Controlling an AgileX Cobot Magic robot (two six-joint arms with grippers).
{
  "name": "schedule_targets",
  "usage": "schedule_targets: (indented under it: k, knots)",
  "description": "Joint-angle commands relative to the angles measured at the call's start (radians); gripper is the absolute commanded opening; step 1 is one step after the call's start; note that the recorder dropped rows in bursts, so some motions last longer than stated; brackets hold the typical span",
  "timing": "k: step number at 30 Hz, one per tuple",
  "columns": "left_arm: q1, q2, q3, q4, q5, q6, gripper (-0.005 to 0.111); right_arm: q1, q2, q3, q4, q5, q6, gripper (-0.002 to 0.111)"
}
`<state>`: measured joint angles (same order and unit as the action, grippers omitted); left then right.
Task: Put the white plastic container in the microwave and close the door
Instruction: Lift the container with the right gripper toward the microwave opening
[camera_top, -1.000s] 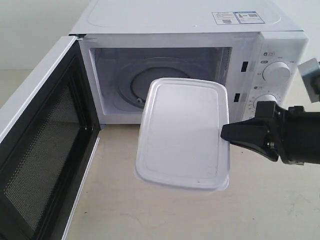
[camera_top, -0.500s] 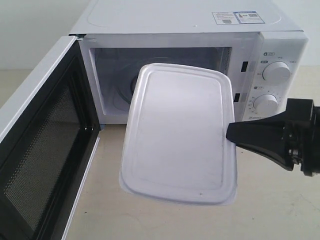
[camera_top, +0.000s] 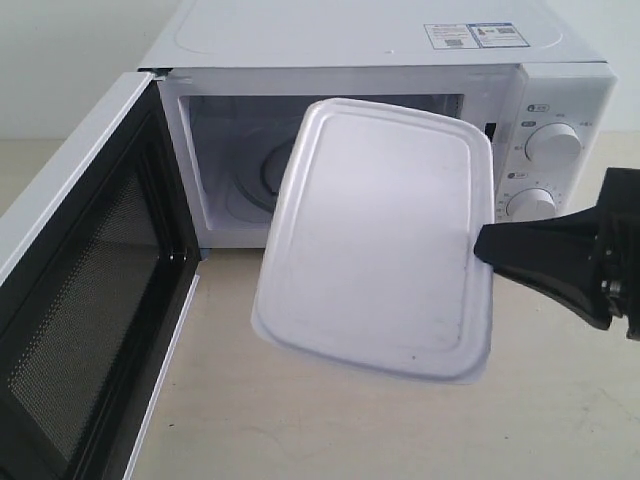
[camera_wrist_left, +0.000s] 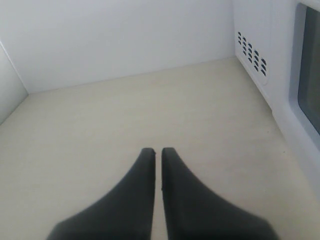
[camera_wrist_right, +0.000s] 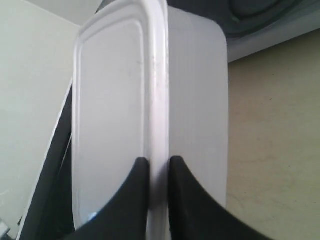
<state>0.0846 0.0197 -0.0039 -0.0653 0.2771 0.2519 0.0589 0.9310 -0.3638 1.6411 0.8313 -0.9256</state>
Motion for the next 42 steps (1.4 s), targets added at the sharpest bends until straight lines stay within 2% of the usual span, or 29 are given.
schedule_targets:
  k: [1, 8, 20, 26, 32, 34, 35, 37, 42]
  knots:
    - [0.003, 0.004, 0.004, -0.001, -0.007, -0.010, 0.004, 0.023, -0.013, 0.003, 0.015, -0.094, 0.059, 0.000]
    - [0.003, 0.004, 0.004, -0.001, -0.007, -0.010, 0.004, 0.084, -0.108, 0.003, -0.038, -0.278, 0.217, 0.000]
    - [0.003, 0.004, 0.004, -0.001, -0.007, -0.010, 0.004, 0.193, -0.213, 0.002, -0.425, -0.496, 0.597, 0.000]
    - [0.003, 0.004, 0.004, -0.001, -0.007, -0.010, 0.004, 0.324, -0.213, 0.002, -0.805, -0.651, 0.951, 0.000]
    - [0.003, 0.004, 0.004, -0.001, -0.007, -0.010, 0.004, 0.473, -0.213, 0.003, -1.456, -0.807, 1.570, 0.000]
    - [0.003, 0.004, 0.004, -0.001, -0.007, -0.010, 0.004, 0.492, -0.211, 0.003, -1.659, -0.831, 1.770, 0.000]
    - [0.003, 0.004, 0.004, -0.001, -0.007, -0.010, 0.004, 0.496, -0.211, 0.003, -1.828, -0.837, 1.950, 0.000]
    - [0.003, 0.004, 0.004, -0.001, -0.007, -0.010, 0.004, 0.496, -0.211, 0.030, -1.999, -0.890, 2.126, 0.000]
    - [0.003, 0.004, 0.004, -0.001, -0.007, -0.010, 0.004, 0.496, -0.211, 0.164, -1.995, -1.033, 2.216, 0.000]
